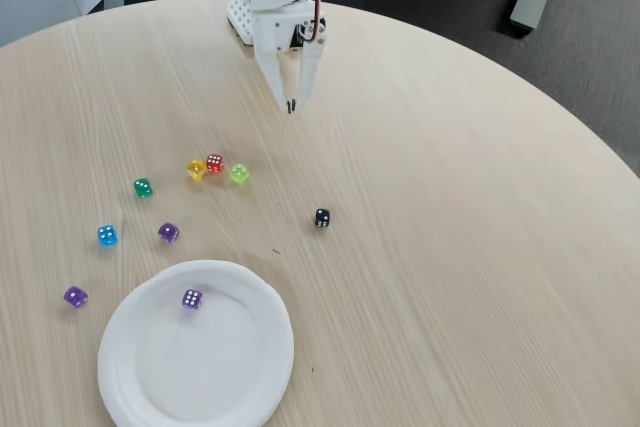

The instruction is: Pick a purple dice and put it in the plate.

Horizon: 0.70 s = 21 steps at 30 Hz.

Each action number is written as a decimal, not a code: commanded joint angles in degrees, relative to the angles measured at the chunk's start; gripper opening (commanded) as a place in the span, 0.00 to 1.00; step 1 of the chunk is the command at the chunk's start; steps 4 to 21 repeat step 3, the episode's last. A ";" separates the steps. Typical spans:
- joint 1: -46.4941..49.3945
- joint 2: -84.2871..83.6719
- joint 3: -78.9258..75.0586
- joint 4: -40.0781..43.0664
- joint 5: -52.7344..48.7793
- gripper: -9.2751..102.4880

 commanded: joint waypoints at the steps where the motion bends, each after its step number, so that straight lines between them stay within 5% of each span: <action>1: 0.09 0.26 -0.26 0.09 0.35 0.09; 21: 0.09 0.26 -0.26 0.09 0.35 0.09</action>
